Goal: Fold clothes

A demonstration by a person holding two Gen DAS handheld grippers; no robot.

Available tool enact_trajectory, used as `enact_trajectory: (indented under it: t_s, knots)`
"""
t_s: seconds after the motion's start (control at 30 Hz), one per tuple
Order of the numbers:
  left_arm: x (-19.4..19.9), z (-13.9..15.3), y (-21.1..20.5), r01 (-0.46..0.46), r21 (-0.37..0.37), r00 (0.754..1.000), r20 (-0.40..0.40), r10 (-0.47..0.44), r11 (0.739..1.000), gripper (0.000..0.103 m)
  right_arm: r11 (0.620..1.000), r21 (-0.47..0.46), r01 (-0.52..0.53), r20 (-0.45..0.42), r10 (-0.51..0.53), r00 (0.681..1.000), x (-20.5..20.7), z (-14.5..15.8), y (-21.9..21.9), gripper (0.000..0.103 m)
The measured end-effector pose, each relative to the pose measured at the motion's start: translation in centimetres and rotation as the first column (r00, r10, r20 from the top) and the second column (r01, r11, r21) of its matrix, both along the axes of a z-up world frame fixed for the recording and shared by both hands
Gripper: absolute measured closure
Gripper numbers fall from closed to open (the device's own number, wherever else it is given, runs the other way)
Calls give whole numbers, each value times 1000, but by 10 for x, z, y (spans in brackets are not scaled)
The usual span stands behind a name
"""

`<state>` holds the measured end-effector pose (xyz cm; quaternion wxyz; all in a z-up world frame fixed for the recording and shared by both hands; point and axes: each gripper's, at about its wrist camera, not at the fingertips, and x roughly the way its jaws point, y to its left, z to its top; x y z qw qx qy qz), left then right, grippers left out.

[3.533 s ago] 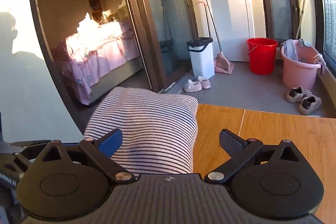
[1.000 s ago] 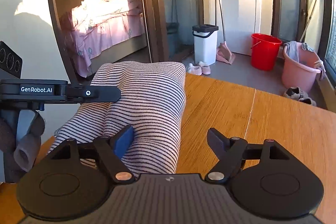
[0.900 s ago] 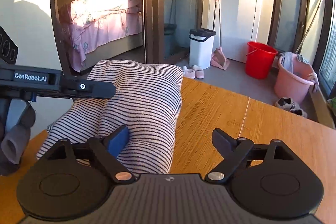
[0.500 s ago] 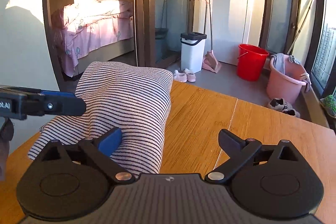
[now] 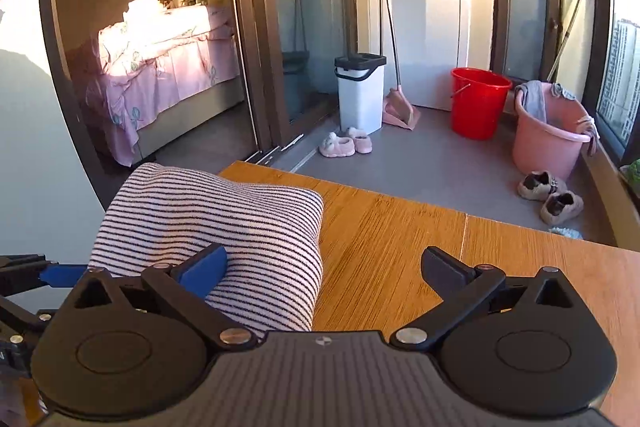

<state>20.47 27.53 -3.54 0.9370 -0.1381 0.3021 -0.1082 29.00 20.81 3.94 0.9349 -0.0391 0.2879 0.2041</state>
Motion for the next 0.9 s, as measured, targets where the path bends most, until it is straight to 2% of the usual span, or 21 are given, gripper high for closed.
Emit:
enact_trajectory:
  t_s: [0.13, 0.23, 0.5, 0.67, 0.83, 0.9]
  knots:
    - [-4, 5, -4, -13, -3, 1000, -9, 13, 1000, 7, 1000, 31, 4, 33, -5, 999, -21, 7, -14, 0]
    - [-2, 4, -10, 21, -18, 1000, -23, -21, 1000, 8, 994, 110, -12, -32, 15, 999, -31, 0, -23, 0]
    - [9, -7, -28, 103, -57, 993, -43, -105, 993, 12, 996, 77, -43, -27, 45, 999, -52, -21, -31, 0]
    - [22, -11, -38, 130, -58, 991, -31, -132, 990, 11, 998, 70, -7, -19, 9, 1000, -47, -23, -44, 0]
    - [13, -11, -37, 98, -57, 995, -19, -100, 993, 11, 998, 69, -3, -7, 3, 1000, -43, -24, -48, 0]
    - [-4, -6, -35, 68, -32, 998, -3, -69, 997, 6, 997, 71, -9, 6, 9, 1000, -45, -22, -48, 0]
